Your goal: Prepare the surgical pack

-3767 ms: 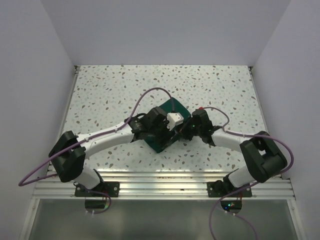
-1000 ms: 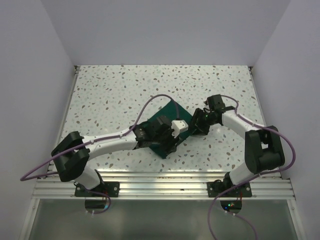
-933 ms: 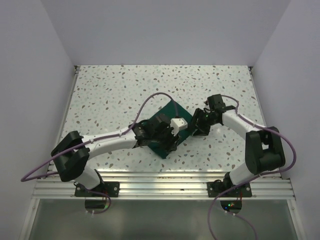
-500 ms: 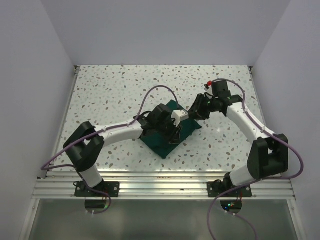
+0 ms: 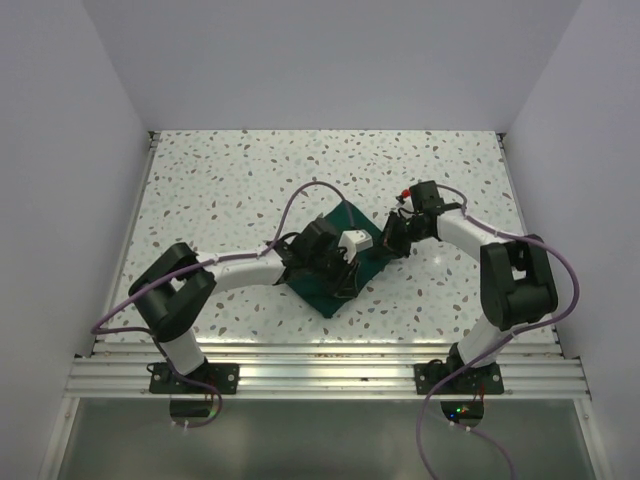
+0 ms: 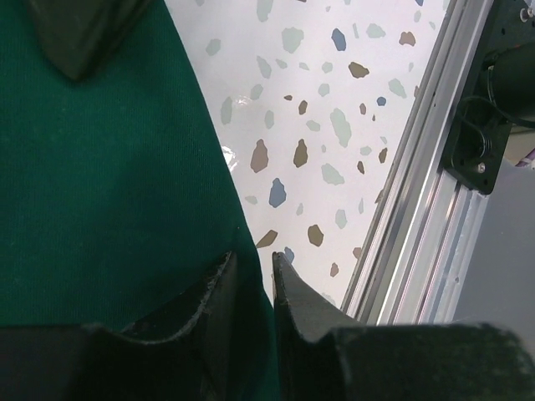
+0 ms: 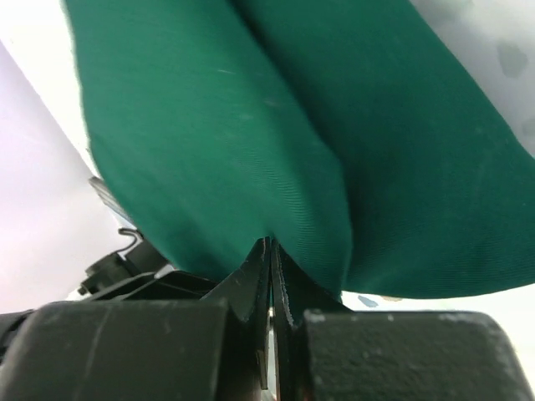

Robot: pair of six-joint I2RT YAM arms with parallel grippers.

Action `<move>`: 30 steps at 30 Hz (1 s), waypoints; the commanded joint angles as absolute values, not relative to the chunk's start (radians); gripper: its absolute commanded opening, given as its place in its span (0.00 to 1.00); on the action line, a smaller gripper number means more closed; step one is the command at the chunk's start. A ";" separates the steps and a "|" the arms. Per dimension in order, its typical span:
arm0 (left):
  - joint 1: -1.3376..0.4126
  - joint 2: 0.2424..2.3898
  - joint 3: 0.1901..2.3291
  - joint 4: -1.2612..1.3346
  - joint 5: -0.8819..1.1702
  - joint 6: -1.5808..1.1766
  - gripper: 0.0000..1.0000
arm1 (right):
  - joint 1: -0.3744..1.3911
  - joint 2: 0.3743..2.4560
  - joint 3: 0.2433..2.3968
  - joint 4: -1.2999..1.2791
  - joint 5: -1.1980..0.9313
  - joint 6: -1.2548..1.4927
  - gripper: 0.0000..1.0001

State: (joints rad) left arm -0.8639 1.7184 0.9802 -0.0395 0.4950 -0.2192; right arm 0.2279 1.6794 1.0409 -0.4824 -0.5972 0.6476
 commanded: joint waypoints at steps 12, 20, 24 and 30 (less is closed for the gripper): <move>-0.862 1.652 0.945 -0.119 0.448 -0.201 0.27 | 0.225 1.660 1.078 -0.488 -0.611 0.606 0.00; -0.884 1.582 0.925 -0.132 0.452 -0.212 0.28 | 0.224 1.644 1.209 -0.572 -0.584 0.571 0.00; -0.881 1.572 0.871 -0.097 0.462 -0.236 0.28 | 0.222 1.677 1.174 -0.542 -0.587 0.569 0.00; -0.870 1.578 0.792 -0.017 0.486 -0.284 0.28 | 0.209 1.704 1.066 -0.477 -0.571 0.557 0.00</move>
State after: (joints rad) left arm -0.8772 1.5959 0.8333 -0.0555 0.4706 -0.2466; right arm 0.2249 1.6886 1.1187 -0.5098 -0.5896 0.5808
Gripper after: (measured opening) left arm 0.282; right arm 0.010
